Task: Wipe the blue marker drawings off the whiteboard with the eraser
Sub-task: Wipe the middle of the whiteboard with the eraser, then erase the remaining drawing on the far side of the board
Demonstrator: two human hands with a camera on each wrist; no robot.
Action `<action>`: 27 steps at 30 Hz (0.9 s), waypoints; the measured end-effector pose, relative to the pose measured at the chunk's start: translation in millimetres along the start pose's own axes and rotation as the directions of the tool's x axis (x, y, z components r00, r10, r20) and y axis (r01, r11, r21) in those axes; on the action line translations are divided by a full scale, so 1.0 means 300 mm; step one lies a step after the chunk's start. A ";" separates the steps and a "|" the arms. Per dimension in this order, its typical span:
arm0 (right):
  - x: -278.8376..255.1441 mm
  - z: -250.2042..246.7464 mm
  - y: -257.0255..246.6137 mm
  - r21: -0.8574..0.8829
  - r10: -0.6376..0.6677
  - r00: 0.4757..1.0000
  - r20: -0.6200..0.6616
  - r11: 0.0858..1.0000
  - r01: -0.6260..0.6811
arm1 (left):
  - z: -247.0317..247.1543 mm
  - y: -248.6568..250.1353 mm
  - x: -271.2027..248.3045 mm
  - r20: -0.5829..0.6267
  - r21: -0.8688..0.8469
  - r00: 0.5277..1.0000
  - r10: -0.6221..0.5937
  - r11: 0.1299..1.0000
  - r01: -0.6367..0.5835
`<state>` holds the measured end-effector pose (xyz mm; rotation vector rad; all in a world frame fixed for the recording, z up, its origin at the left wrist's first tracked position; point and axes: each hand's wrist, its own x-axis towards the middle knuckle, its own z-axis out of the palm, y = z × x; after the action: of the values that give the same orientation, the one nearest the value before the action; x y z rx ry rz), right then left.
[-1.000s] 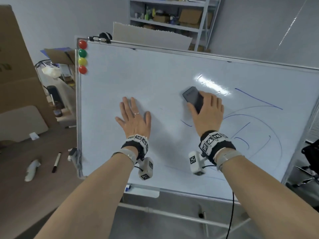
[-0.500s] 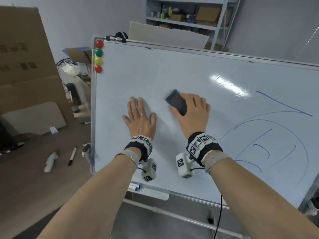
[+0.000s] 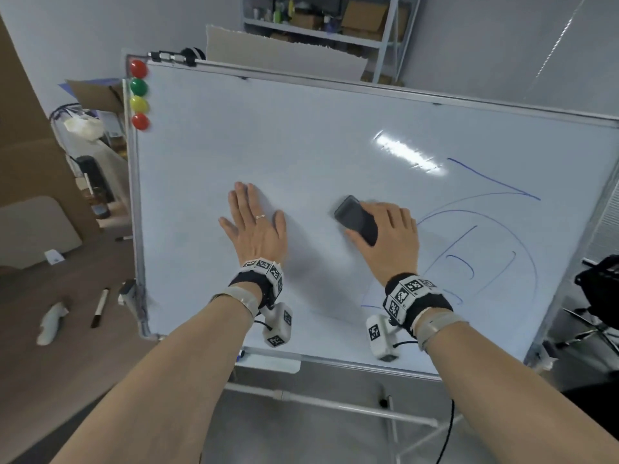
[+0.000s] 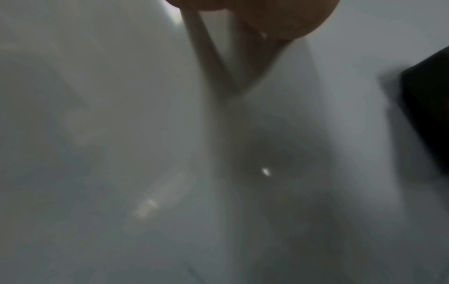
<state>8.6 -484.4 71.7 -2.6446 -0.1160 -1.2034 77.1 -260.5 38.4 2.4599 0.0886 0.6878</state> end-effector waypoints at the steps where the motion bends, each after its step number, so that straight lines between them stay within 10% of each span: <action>1: -0.044 0.018 0.004 0.013 -0.054 0.997 0.059 0.999 0.053 | 0.011 0.005 -0.014 0.004 0.004 1.000 0.005 1.000 -0.005; 5: -0.171 0.073 0.015 0.045 -0.179 0.965 0.192 0.984 0.174 | 0.049 0.000 -0.068 0.023 0.037 1.000 0.001 0.999 -0.002; 12: 0.038 0.011 0.006 0.001 0.003 0.998 -0.057 1.000 -0.003 | 0.058 -0.017 -0.101 0.040 0.058 0.999 0.000 0.998 -0.002; 18: -0.153 0.111 -0.054 0.079 -0.288 0.923 0.254 0.958 0.276 | 0.047 -0.031 -0.117 0.068 0.060 0.997 -0.032 0.998 0.028; 27: -0.040 0.051 -0.041 0.052 -0.044 0.999 0.013 0.998 0.044 | 0.073 -0.044 -0.154 0.038 0.011 0.998 -0.040 0.999 0.040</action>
<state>10.0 -468.5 55.1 -2.6192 -0.2064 -1.1783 49.1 -270.4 -5.2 2.4732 0.1267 0.6245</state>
